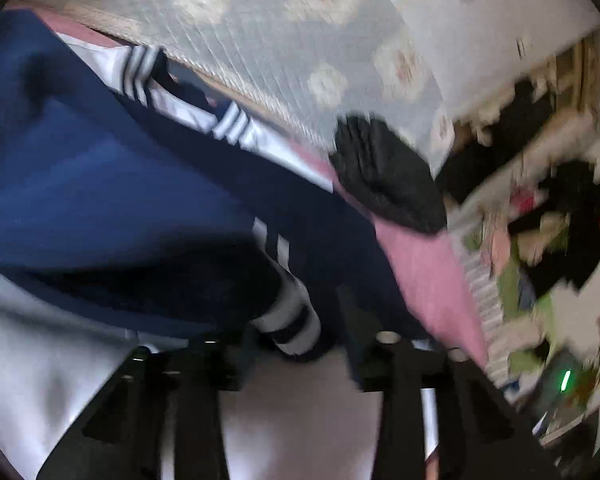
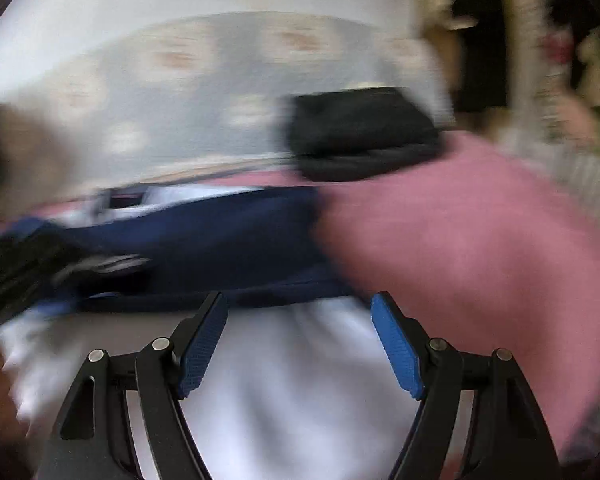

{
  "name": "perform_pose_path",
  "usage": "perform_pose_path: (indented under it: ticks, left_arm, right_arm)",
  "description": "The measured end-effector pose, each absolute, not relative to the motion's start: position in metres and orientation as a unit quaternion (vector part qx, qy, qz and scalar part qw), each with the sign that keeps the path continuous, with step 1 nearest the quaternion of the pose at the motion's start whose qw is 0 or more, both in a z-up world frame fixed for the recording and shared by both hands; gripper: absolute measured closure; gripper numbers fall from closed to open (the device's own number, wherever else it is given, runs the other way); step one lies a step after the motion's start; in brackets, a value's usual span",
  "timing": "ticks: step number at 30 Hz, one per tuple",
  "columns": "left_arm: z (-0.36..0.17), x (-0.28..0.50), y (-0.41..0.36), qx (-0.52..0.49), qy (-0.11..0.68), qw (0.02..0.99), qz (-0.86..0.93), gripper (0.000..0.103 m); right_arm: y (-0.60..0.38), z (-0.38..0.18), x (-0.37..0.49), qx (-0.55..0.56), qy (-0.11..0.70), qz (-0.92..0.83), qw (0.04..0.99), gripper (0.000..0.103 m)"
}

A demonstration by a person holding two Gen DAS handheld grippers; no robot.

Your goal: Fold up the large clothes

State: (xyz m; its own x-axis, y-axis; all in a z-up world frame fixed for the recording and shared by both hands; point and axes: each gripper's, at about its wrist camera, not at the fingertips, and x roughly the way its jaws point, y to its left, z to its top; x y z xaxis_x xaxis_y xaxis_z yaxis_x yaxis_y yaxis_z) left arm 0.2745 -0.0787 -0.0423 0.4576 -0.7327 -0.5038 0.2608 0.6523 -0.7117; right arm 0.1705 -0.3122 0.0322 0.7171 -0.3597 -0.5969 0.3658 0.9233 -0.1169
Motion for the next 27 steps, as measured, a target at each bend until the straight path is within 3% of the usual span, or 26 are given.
perform_pose_path:
  ticks: [1,5,12,18,27]
  left_arm:
    - [-0.037,0.268,-0.082,-0.255,0.427,0.807,-0.318,0.037]
    - [0.007,0.239,-0.063,-0.194,0.403,0.841,-0.305,0.026]
    - [0.060,0.219,0.031,-0.133,0.322,0.919,-0.185,0.024]
    - [0.027,0.221,0.081,-0.085,0.328,0.935,-0.108,0.024]
    - [-0.020,0.232,0.101,-0.102,0.317,0.939,-0.090,0.024]
  right_arm:
    - [-0.319,0.034,0.172,0.018,0.326,-0.186,0.927,0.027]
    - [-0.336,0.051,0.192,0.098,0.343,-0.125,0.926,0.027]
    - [-0.270,0.060,0.242,0.138,0.383,0.047,0.912,0.027]
    - [-0.222,0.016,0.275,0.125,0.449,0.093,0.880,0.027]
    - [-0.191,-0.010,0.299,0.053,0.463,0.077,0.882,0.030]
